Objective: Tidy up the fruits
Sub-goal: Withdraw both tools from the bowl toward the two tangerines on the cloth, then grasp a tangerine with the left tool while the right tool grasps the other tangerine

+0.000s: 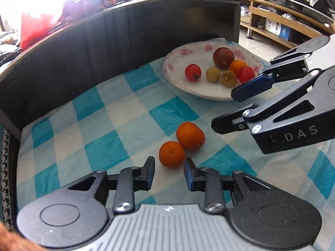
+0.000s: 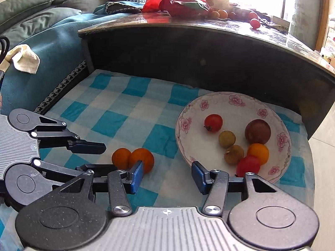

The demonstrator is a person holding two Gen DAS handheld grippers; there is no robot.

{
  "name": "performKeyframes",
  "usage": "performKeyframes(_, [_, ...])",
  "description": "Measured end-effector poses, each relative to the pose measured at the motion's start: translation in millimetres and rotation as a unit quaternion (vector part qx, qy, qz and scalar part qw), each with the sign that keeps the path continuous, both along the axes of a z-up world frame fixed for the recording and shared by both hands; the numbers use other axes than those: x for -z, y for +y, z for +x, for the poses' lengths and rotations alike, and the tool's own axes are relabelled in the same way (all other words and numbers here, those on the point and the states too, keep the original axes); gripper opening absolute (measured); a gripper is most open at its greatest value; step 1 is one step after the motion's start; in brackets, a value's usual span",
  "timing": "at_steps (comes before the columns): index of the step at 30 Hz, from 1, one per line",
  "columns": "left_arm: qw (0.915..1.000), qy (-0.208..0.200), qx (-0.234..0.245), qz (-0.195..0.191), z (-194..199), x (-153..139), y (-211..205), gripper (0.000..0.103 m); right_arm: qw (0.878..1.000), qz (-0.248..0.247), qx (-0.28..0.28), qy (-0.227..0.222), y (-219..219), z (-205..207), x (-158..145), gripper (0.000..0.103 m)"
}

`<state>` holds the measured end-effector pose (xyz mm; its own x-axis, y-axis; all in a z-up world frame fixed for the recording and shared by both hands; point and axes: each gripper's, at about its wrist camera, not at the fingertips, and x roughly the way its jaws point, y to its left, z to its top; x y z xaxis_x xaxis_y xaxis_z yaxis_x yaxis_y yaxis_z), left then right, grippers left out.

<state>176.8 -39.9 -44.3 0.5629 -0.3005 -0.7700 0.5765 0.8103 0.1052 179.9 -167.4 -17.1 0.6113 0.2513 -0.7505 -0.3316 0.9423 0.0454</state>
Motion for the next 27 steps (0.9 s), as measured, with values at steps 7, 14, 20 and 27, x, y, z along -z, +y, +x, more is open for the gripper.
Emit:
performKeyframes(7, [0.9997, 0.004, 0.026, 0.002, 9, 7, -2, 0.041, 0.999, -0.002, -0.036, 0.026, 7, 7, 10, 0.046])
performKeyframes(14, [0.9981, -0.008, 0.06, 0.012, 9, 8, -2, 0.041, 0.996, -0.004, -0.08, 0.042, 16, 15, 12, 0.046])
performKeyframes(20, [0.9972, -0.009, 0.074, 0.01, 11, 8, 0, 0.04, 0.994, -0.009, -0.095, 0.044, 24, 24, 19, 0.045])
performKeyframes(27, [0.9973, -0.008, 0.072, 0.009, 13, 8, 2, 0.039, 0.995, 0.002, -0.091, 0.04, 27, 27, 23, 0.03])
